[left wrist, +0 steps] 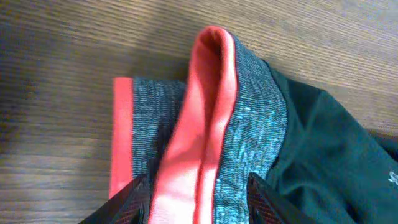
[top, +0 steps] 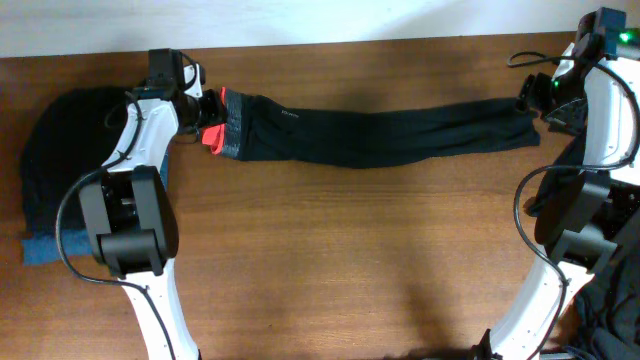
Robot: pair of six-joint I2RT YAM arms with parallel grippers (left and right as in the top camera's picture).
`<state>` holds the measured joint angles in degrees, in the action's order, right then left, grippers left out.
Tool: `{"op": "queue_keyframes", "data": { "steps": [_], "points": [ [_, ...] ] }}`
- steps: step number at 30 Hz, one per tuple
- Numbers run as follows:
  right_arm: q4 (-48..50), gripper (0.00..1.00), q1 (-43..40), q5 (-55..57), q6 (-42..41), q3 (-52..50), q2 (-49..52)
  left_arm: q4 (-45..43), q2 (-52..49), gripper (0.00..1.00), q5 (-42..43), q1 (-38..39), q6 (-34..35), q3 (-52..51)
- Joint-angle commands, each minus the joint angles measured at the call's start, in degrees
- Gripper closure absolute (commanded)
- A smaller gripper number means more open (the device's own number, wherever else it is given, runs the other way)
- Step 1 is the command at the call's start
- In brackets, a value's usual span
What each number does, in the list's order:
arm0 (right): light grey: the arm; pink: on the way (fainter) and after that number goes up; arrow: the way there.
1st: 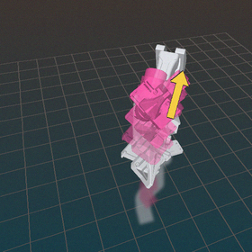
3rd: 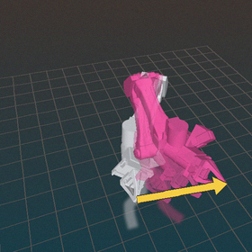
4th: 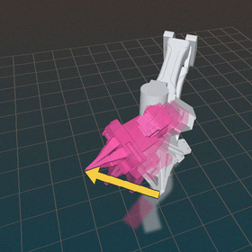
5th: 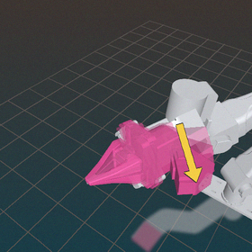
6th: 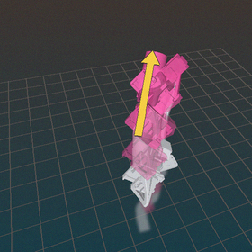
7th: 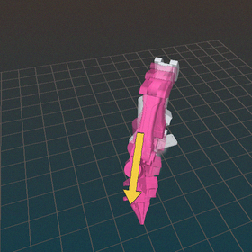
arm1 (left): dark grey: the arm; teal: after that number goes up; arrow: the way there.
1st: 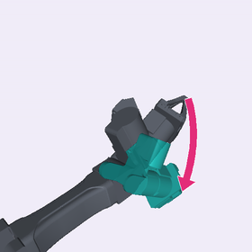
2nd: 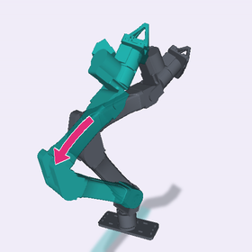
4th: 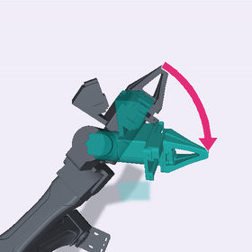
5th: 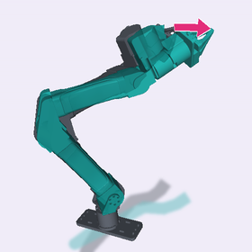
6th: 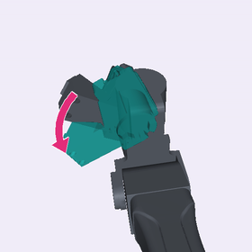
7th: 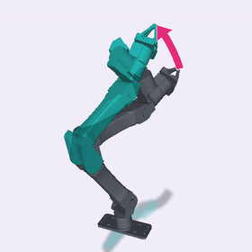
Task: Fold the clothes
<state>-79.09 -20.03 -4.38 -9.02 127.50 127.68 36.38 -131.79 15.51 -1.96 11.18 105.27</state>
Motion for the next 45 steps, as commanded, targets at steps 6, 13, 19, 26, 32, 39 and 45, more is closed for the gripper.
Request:
{"op": "queue_keyframes", "data": {
  "steps": [6, 13, 19, 26, 32, 39, 45],
  "points": [
    [0.0, 0.24, 0.2, 0.5, 0.0, -0.3, -0.8, 6.3, 2.4, 0.5, 2.6, -0.2, -0.1, 0.9],
    [0.0, 0.24, 0.2, 0.5, 0.0, -0.3, -0.8, 11.2, 2.4, 0.61, 4.4, -0.2, -0.1, 0.9],
    [0.0, 0.24, 0.2, 0.5, 0.0, -0.3, -0.8, 16.7, 2.4, 0.68, 4.9, -1.0, -0.1, 0.9],
    [0.0, 0.24, 0.1, 0.6, 0.1, -0.3, -0.8, 22.7, 2.4, 0.83, 4.9, -3.8, -0.1, 0.9],
    [1.3, 0.25, 0.0, 5.5, 0.3, -0.3, -0.1, 22.8, 2.4, 0.89, 1.8, -8.3, -0.7, 0.9],
    [2.0, 0.28, 0.1, 4.6, 1.6, -0.4, 3.5, 22.8, 2.4, 0.89, 3.2, -9.2, -0.7, 0.9],
    [4.4, 0.27, 0.4, -6.2, 14.1, -0.4, 7.5, 22.6, 2.4, 0.88, 3.1, -8.3, -0.7, 0.9]
  ]
}}
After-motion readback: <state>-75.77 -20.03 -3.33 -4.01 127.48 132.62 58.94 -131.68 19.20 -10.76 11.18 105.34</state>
